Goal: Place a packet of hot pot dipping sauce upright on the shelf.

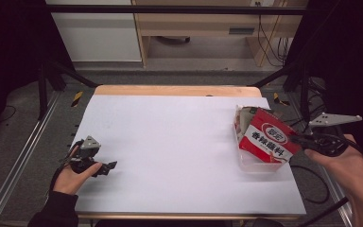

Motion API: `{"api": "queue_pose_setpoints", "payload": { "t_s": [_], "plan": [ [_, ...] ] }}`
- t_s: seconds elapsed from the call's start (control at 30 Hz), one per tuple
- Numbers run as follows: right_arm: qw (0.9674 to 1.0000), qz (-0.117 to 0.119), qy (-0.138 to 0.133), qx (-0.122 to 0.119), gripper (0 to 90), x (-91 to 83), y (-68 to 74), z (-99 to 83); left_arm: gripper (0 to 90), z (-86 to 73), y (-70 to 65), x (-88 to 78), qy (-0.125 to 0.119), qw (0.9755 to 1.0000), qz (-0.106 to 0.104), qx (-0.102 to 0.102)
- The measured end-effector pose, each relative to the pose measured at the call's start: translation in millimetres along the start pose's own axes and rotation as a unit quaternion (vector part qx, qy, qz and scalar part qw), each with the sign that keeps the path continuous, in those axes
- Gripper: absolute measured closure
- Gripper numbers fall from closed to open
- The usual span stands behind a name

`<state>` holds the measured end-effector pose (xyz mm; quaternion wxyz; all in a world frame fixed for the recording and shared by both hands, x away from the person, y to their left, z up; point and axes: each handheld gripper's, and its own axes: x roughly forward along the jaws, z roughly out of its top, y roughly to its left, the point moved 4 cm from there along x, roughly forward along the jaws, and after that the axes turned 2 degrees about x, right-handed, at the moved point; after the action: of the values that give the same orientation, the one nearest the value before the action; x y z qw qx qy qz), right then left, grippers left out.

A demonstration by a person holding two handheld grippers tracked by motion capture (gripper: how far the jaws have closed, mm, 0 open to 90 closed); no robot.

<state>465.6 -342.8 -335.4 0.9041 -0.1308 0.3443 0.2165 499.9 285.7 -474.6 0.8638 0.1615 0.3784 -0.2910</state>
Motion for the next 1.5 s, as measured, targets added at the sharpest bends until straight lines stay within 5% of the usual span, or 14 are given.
{"api": "queue_pose_setpoints", "payload": {
  "t_s": [0.4,0.87,1.0,1.1,1.5],
  "plan": [
    [1.0000,0.000,-0.003,-0.003,74.8,-0.4,1.3,-0.1,6.6,0.2,0.2,-0.7,0.000,1.0000,0.001,0.001],
    [0.9996,-0.006,-0.007,-0.026,47.0,3.9,10.7,8.4,6.6,0.4,0.3,-1.7,-0.003,1.0000,0.001,0.000],
    [0.9996,-0.011,-0.008,-0.026,33.2,4.9,13.2,13.3,6.7,0.4,0.4,-1.7,-0.003,1.0000,0.000,-0.001],
    [0.9994,-0.017,-0.014,-0.025,21.9,4.5,17.4,26.6,6.6,0.5,-0.6,-1.3,-0.002,1.0000,-0.001,-0.003],
    [0.9975,-0.030,-0.041,-0.050,16.6,15.0,40.4,75.9,6.6,0.1,1.2,-1.7,-0.002,1.0000,0.000,0.001]
  ]
}}
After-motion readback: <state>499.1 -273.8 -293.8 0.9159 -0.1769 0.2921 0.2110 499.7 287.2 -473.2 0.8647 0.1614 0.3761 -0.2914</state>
